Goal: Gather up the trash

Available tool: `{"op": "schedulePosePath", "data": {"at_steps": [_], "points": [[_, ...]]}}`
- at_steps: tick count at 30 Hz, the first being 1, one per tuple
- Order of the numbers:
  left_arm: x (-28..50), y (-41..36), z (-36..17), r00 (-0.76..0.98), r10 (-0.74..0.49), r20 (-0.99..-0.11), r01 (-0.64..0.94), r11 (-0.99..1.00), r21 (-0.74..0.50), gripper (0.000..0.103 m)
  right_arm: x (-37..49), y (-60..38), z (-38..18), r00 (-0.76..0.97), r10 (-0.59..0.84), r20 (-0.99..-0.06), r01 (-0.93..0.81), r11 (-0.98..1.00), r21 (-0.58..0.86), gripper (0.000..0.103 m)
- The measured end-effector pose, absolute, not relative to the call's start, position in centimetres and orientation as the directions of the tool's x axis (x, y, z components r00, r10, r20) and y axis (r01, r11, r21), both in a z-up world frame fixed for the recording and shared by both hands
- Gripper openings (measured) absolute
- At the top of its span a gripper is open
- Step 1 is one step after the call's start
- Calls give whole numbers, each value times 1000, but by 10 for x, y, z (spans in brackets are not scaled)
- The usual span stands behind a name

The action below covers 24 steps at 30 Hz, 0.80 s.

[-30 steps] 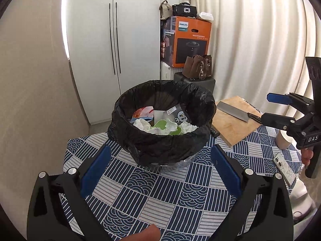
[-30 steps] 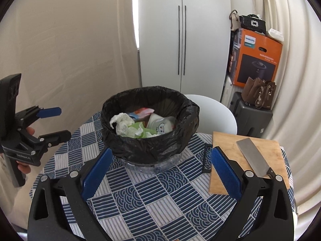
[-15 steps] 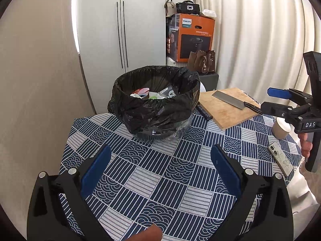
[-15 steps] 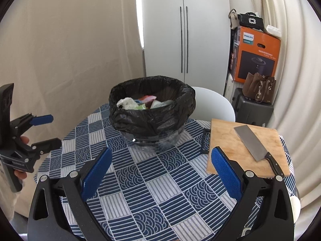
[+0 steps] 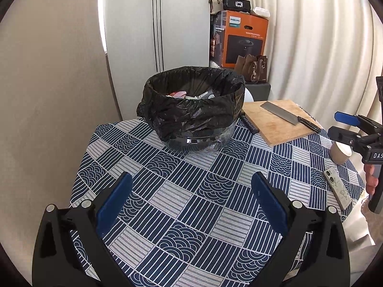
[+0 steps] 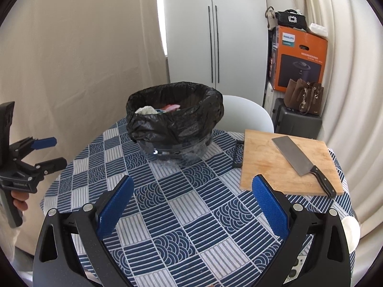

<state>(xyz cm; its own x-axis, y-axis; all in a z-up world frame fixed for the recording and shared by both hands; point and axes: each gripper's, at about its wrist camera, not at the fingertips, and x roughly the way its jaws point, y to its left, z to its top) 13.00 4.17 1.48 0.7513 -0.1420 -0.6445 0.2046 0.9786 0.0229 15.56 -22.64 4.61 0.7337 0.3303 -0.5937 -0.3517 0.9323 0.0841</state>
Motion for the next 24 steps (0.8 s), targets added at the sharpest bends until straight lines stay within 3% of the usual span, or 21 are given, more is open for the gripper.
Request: {"op": "schedulePosePath", "data": {"at_steps": [24], "points": [[116, 49, 16, 749, -92, -656, 173, 983, 60, 97, 155, -233, 34, 716, 331, -614, -346, 933, 100, 95]]}}
